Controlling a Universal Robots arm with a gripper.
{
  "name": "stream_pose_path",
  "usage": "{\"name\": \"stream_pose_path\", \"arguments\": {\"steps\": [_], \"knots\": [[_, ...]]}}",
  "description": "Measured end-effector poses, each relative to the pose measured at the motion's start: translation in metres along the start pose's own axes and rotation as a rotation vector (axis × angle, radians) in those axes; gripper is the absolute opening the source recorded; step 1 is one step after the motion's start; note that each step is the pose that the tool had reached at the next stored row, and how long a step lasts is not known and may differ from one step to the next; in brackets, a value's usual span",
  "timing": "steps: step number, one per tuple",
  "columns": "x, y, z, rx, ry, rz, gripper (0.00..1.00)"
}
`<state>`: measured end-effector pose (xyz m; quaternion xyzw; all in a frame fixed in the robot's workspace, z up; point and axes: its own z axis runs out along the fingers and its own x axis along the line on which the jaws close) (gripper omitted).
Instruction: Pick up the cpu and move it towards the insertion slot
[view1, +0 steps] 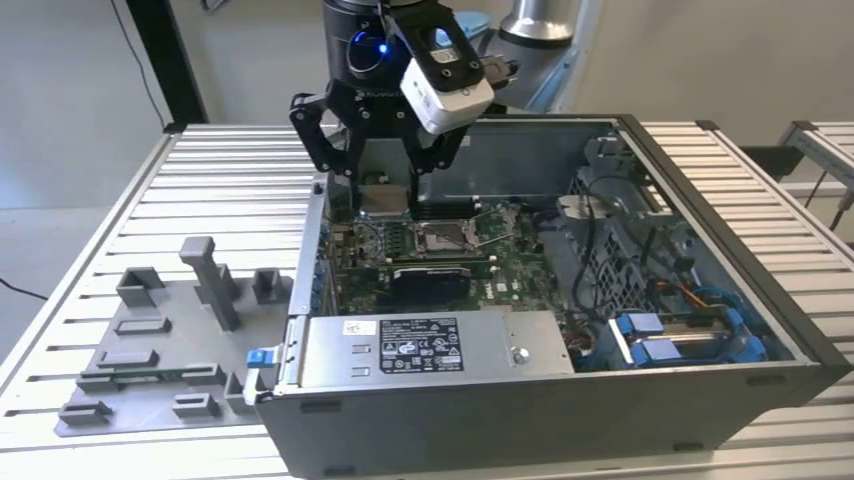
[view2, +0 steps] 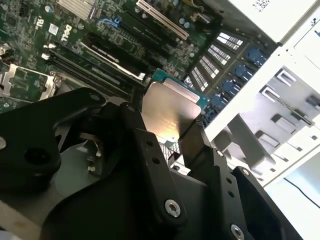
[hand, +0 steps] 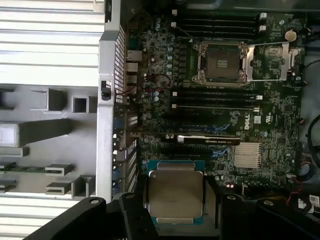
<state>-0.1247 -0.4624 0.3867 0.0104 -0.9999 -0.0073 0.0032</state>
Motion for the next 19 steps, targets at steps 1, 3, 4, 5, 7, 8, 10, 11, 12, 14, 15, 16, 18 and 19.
{"name": "stream_pose_path", "arguments": {"steps": [1,3,4,5,7,8,10,11,12,14,15,16,18,19], "knots": [[-0.0018,0.0,0.0,0.0,0.0,0.0,0.0],[-0.0063,-0.0001,0.0,0.0,0.0,0.0,0.0],[-0.0088,-0.0002,0.0,0.0,0.0,0.0,0.0],[-0.0111,-0.0002,0.0,0.0,0.0,0.0,0.0],[-0.0153,-0.0003,-0.0001,0.0,0.0,0.0,0.0],[-0.0172,-0.0004,-0.0001,0.0,0.0,0.0,0.0],[-0.0214,-0.0004,-0.0002,0.0001,0.0,0.0,0.0],[-0.0238,-0.0005,-0.0001,-0.0001,0.0,0.0,0.0],[-0.0265,-0.0006,-0.0002,0.0,0.0001,0.0,0.0],[-0.0323,-0.0007,-0.0002,0.0,0.0,0.0,0.0],[-0.0358,-0.0007,-0.0002,0.0,0.0,0.0,0.0],[-0.0398,-0.0008,-0.0003,0.0,0.0,0.0,0.0],[-0.0489,-0.001,-0.0003,0.0,0.0,0.0,0.0],[-0.0535,-0.0011,-0.0003,0.0,0.0,0.0,0.0]]}}
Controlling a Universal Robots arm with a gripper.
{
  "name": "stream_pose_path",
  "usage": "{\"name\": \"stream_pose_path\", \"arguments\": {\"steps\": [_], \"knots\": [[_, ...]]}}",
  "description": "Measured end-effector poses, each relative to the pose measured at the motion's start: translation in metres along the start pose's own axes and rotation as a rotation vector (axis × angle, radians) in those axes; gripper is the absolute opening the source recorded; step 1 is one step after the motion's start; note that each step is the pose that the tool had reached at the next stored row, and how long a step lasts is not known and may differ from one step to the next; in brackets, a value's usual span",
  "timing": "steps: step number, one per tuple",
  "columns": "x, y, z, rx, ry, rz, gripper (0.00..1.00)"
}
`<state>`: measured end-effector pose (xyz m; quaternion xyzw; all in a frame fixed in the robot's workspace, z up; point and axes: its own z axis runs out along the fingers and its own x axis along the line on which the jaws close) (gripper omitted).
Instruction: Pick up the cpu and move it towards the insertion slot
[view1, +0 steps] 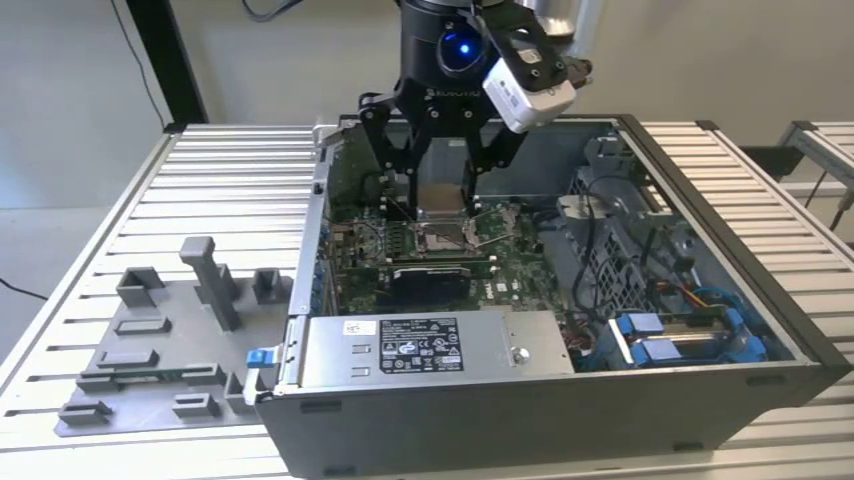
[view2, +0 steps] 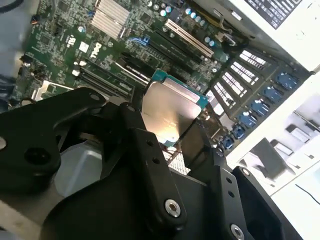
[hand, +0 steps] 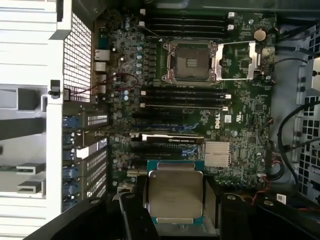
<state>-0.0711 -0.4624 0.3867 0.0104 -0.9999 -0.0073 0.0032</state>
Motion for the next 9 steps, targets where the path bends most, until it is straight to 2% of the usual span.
{"name": "stream_pose_path", "arguments": {"steps": [2,3,7,9], "knots": [[-0.0083,-0.0002,-0.0001,0.0,0.0,0.0,0.0],[-0.0149,-0.0003,-0.0001,0.0001,0.0001,0.0,0.0],[-0.0232,-0.0005,-0.0001,0.0,0.0,0.0,0.0],[-0.0245,-0.0006,-0.0002,0.0,0.0,0.0,0.0]]}}
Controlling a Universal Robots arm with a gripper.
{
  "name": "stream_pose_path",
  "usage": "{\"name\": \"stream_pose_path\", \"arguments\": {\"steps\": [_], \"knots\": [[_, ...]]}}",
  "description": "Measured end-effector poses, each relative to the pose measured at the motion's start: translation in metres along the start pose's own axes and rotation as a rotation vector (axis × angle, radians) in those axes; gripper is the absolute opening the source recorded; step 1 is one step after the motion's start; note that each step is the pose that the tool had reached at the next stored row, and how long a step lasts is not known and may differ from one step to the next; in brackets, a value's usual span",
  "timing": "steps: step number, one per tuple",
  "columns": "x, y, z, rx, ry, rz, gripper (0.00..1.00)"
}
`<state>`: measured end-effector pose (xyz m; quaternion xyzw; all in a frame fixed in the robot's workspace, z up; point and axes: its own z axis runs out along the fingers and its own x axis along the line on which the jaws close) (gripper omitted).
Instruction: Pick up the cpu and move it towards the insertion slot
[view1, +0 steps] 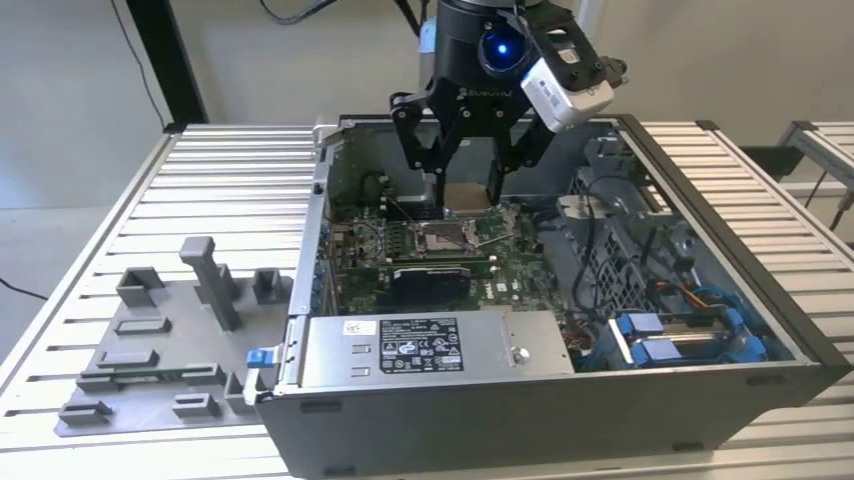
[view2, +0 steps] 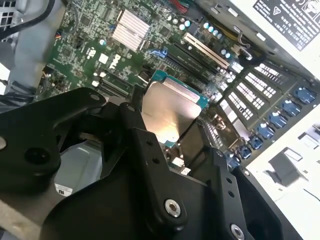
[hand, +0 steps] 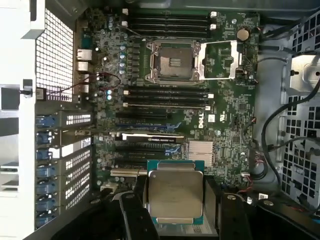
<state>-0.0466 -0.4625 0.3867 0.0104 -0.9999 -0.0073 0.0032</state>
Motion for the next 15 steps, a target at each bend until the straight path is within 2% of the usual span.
{"name": "stream_pose_path", "arguments": {"steps": [10,15], "knots": [[-0.0001,0.0001,0.0,0.0001,0.0001,0.0,0.0],[-0.0002,0.0034,0.0,0.0001,0.0,0.0,0.0]]}}
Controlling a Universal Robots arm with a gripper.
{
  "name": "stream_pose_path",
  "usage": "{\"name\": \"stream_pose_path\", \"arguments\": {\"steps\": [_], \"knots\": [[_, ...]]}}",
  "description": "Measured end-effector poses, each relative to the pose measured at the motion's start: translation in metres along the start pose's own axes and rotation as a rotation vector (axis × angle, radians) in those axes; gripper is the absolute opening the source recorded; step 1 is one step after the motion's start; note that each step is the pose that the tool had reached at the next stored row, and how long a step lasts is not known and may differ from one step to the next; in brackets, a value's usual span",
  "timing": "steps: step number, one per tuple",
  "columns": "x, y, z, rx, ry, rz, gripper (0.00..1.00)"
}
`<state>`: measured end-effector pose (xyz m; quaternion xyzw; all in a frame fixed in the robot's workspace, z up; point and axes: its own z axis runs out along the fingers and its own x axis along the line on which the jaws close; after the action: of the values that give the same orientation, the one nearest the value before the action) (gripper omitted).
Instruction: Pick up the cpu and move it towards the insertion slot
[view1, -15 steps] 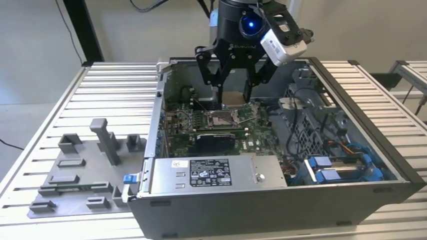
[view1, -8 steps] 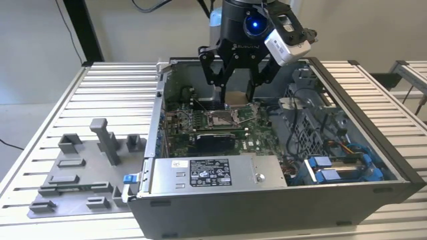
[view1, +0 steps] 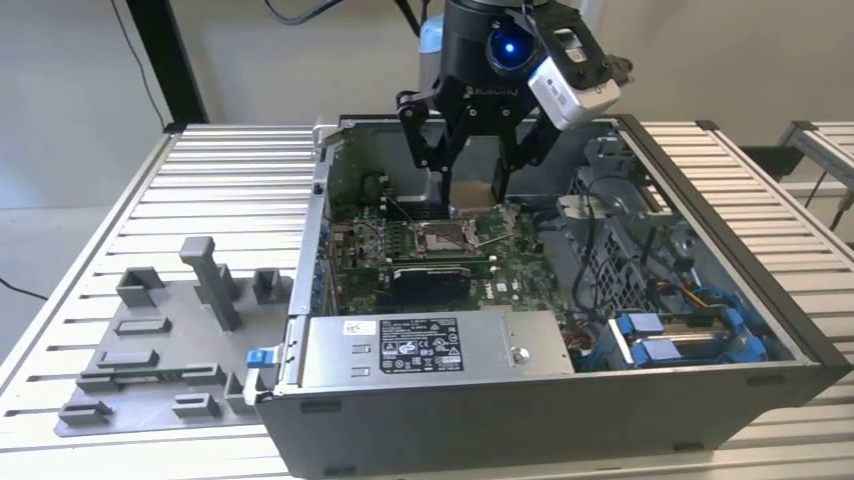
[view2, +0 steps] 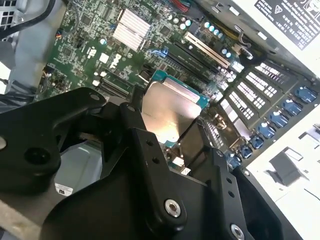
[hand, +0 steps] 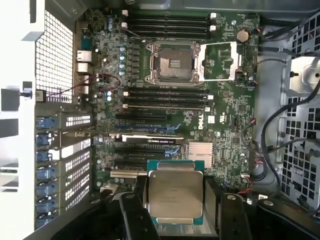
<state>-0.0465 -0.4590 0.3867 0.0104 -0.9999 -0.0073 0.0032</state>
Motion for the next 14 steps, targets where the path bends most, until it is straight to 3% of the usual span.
{"name": "stream_pose_path", "arguments": {"steps": [14], "knots": [[-0.001,0.0281,0.0004,0.0,0.0,0.0,0.0]]}}
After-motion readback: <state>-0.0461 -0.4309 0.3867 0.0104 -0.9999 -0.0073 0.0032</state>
